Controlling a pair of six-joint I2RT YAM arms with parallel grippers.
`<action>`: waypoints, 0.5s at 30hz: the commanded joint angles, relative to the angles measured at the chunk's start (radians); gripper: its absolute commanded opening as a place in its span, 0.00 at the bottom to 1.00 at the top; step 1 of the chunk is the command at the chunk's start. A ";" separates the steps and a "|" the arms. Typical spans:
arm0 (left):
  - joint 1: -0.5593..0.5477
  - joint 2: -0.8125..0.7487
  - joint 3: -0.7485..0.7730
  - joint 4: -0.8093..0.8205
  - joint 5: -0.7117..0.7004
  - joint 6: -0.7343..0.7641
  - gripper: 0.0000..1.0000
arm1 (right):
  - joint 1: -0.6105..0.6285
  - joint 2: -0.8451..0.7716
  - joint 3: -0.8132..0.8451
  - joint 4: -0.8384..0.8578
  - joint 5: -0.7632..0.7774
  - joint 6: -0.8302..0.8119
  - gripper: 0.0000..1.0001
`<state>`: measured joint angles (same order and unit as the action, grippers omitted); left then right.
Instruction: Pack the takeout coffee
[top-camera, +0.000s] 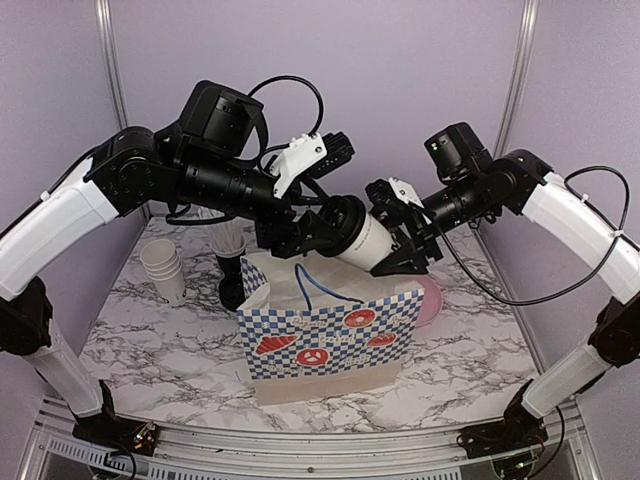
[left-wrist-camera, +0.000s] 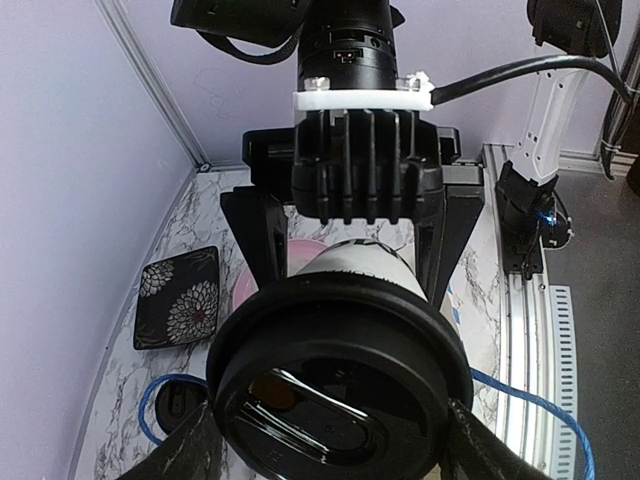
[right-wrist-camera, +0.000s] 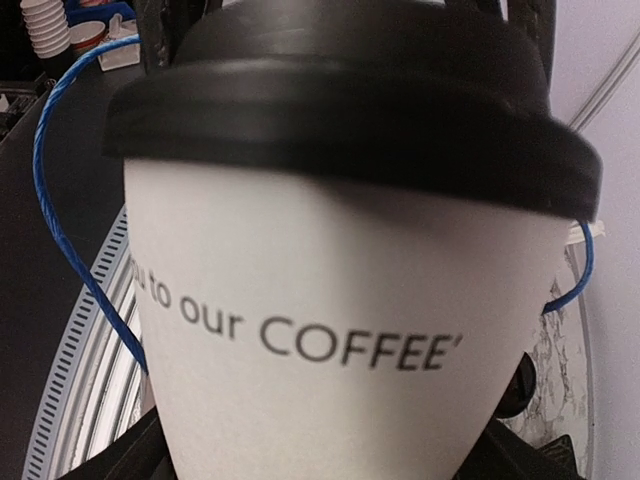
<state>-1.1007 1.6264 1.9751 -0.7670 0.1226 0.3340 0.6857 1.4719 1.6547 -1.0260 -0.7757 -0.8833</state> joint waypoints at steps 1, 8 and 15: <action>-0.007 -0.019 -0.007 0.020 -0.022 0.003 0.66 | 0.015 0.000 0.051 0.009 -0.013 0.011 0.85; -0.007 -0.201 -0.058 0.003 -0.114 -0.042 0.65 | -0.098 0.036 0.120 0.006 -0.084 0.046 0.90; -0.007 -0.321 -0.133 -0.064 -0.236 -0.089 0.64 | -0.073 0.197 0.220 -0.011 -0.022 0.105 0.86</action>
<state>-1.1034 1.3407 1.8698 -0.7841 -0.0319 0.2871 0.5873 1.5852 1.8221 -1.0225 -0.8200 -0.8337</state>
